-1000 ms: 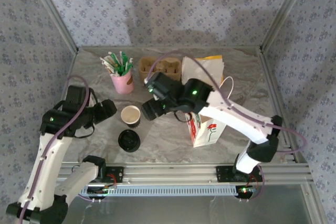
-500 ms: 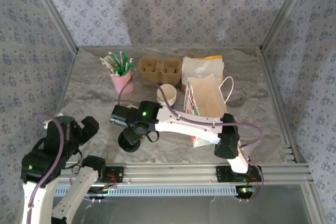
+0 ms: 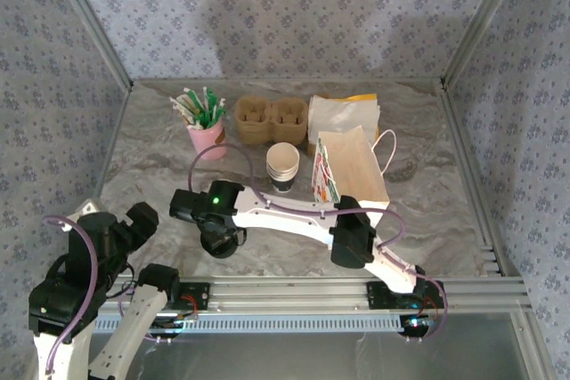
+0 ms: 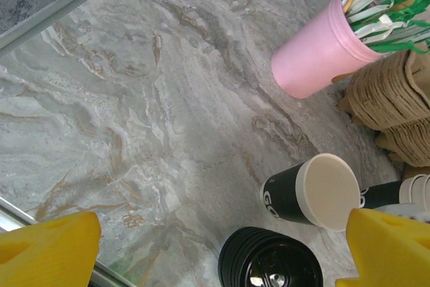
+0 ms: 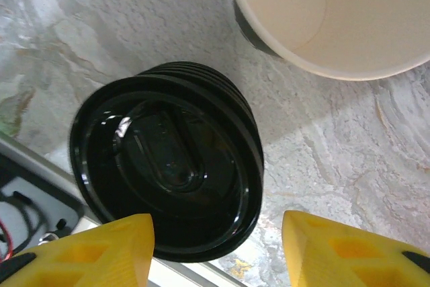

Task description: Pack the takeout coffee

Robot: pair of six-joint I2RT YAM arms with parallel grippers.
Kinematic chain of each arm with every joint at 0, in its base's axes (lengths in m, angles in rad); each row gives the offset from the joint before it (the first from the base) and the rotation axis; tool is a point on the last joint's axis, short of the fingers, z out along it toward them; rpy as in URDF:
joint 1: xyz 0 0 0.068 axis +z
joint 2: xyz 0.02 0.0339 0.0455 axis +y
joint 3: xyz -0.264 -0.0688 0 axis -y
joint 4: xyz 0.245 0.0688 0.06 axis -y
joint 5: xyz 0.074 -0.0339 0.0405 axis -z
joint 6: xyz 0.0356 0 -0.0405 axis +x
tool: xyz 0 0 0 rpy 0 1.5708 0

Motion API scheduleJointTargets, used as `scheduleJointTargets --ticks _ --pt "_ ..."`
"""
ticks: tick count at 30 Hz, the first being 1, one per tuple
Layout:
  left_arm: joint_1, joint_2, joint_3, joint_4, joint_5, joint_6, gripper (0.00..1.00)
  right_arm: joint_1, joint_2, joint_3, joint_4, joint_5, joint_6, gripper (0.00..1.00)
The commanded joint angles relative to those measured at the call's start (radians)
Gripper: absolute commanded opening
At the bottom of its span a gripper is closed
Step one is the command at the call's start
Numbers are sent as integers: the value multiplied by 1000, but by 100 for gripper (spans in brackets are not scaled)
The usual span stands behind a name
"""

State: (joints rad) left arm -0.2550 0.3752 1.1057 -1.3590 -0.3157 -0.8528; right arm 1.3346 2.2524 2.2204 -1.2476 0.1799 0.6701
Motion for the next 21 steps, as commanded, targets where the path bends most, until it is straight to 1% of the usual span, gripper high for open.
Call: scheduleJointTargets --ticks 1,5,14,18,21 --pt "2 -1 6 34 -18 15 94 -14 17 31 -60 32 15 53" --pt "3 -2 -7 46 -15 -8 94 -28 31 34 -55 14 -4 53" --pt "2 2 -1 68 -12 9 95 -32 67 38 -42 0 -17 50" --pt "2 4 -1 61 -14 20 95 -37 86 57 -47 -9 -17 47" --pt "2 2 -4 58 -14 22 96 -38 95 67 -50 -14 -20 41"
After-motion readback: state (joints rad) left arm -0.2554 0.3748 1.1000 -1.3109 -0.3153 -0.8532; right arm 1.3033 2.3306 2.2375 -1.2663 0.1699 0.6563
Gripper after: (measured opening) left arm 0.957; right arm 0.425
